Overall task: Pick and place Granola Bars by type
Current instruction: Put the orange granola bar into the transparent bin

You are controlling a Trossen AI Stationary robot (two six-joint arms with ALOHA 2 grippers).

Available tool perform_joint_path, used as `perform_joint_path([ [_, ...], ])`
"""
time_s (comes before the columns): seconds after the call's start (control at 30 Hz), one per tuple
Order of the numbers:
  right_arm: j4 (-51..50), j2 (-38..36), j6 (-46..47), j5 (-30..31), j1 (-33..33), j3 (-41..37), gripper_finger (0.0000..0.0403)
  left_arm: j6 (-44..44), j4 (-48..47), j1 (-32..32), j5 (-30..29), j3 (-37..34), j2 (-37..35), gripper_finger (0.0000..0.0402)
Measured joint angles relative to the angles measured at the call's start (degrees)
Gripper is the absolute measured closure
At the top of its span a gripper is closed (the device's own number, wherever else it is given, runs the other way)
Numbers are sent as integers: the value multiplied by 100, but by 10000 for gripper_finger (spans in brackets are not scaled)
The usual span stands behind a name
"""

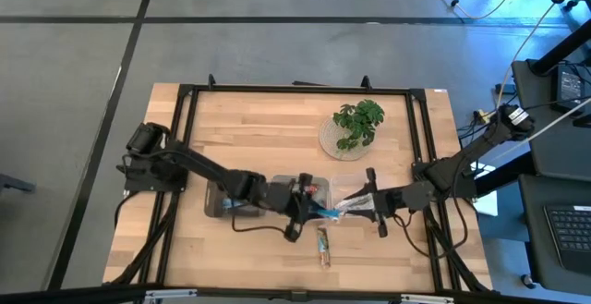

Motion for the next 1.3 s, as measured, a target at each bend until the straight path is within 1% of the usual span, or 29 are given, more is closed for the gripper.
perform_joint_path([
  [0.07,108,-34,36,2,-30,-66,214,83,429,176,429,-117,0,337],
  [0.13,148,-30,57,3,-64,-82,183,89,795,330,713,-228,0,339],
  [0.2,152,-28,126,3,-96,-88,153,32,1100,432,838,-363,0,339],
  [0.3,225,-25,137,4,-133,-88,118,16,1418,504,856,-504,0,339],
  [0.4,589,45,198,27,-137,-88,100,11,1456,509,771,-525,0,337],
  [0.53,1361,252,167,249,-137,-88,96,10,1601,495,750,-525,0,338],
  [0.6,1668,372,118,257,-144,-87,99,8,1658,467,720,-525,0,339],
  [0.73,2119,653,29,112,-194,-86,109,7,1716,461,465,-525,0,339],
  [0.93,2595,960,13,109,-255,-86,141,-4,1702,467,433,-525,0,337],
  [1.07,2759,975,-14,109,-253,-86,176,-4,1680,468,440,-525,0,340],
  [1.3,2797,975,-45,112,-253,-86,260,-7,1679,466,446,-525,2,331],
])
